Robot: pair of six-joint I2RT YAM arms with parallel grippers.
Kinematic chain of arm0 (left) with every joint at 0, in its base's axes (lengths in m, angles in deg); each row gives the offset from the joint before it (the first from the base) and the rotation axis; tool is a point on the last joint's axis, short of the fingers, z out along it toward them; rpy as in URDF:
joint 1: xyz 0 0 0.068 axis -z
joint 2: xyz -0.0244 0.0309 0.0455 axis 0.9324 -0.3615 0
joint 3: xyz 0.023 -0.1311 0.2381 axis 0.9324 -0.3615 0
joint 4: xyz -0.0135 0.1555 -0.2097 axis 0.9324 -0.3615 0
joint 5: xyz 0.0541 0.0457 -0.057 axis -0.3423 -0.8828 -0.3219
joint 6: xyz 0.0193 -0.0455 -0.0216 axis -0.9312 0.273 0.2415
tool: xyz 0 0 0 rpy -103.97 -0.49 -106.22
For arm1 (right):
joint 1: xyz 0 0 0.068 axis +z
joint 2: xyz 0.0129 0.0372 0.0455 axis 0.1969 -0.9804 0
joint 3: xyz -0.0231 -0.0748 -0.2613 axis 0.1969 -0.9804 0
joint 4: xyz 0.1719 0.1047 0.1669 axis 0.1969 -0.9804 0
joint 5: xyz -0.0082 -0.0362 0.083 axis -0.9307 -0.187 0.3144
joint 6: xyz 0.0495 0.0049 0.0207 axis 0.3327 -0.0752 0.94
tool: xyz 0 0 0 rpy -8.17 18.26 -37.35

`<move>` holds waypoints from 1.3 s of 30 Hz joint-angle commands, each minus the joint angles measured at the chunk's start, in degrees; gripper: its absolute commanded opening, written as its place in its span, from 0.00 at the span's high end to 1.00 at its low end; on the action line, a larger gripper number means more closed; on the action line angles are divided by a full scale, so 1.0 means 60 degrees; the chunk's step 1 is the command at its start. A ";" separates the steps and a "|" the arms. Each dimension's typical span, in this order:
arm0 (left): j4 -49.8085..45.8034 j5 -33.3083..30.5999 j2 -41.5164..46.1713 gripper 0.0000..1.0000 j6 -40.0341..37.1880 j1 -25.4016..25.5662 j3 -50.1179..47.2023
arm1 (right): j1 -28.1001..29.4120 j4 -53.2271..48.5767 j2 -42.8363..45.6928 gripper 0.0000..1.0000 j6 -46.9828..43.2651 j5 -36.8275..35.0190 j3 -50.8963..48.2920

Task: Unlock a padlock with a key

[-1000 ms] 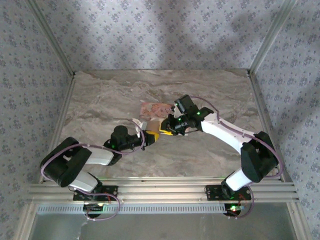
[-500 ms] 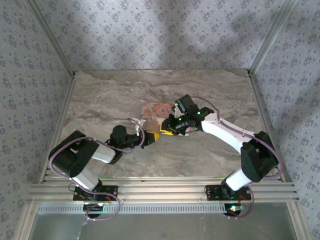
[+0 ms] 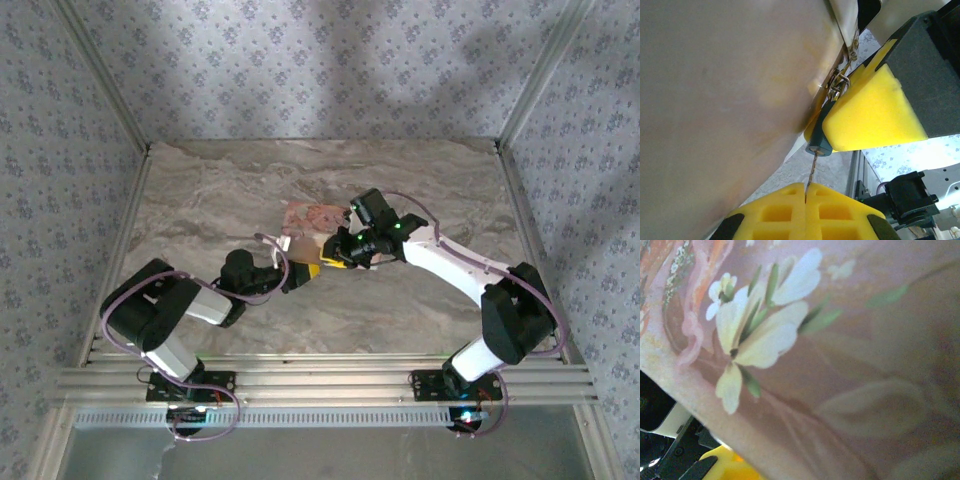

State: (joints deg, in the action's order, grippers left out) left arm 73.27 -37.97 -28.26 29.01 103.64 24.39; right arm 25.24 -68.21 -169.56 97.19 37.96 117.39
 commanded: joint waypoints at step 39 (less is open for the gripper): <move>0.0136 -0.0892 0.0684 1.00 -0.1382 -0.0034 0.0719 | 0.0653 0.1826 0.0393 1.00 0.1178 0.2380 -0.0367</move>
State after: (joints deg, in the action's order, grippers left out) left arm 66.21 -37.88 -23.58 24.35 101.89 25.03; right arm 25.42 -61.44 -169.23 101.21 39.27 115.44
